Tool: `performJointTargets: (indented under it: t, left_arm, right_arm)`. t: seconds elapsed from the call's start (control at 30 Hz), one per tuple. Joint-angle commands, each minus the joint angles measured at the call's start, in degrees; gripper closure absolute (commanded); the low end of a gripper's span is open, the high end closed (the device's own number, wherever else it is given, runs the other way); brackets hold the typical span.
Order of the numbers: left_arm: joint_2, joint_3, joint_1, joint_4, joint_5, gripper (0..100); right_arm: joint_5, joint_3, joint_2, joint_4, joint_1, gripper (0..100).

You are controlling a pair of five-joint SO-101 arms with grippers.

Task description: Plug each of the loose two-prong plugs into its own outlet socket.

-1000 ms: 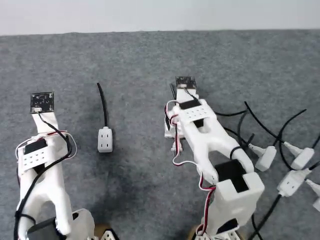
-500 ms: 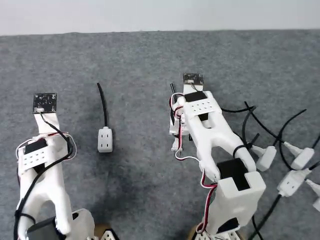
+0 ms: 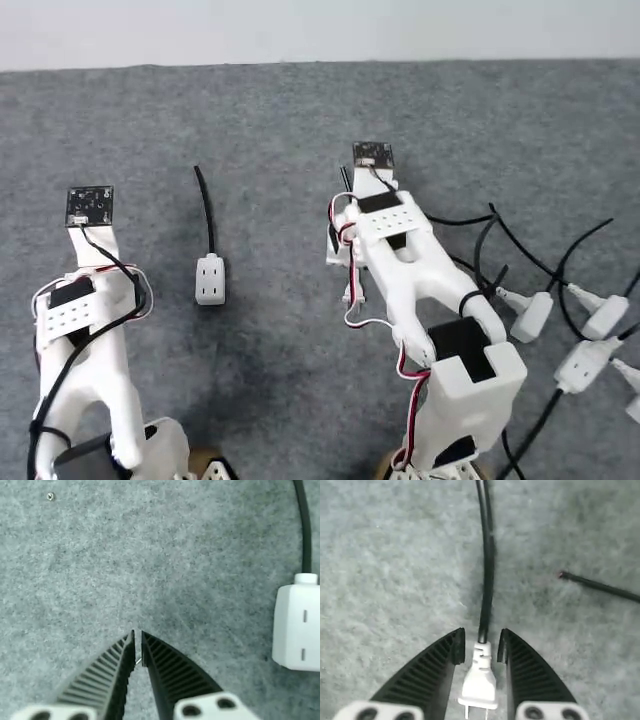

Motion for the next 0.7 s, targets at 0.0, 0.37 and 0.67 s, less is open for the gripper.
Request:
performJointTargets:
  t: [0.0,0.37,0.67]
  left_arm:
    - [0.18,-2.77,0.26,0.53,-0.62,98]
    - [0.18,-2.77,0.26,0.62,-0.70,98]
    - [0.18,-2.77,0.35,0.70,-1.93,98]
  right_arm:
    - [-0.53,0.53,-0.48,-1.45,-0.31,88.1]
    - [-0.18,-3.08,3.12,2.59,-0.48,88.1]
    - [-0.35,-14.42,12.18,11.91,0.75,90.9]
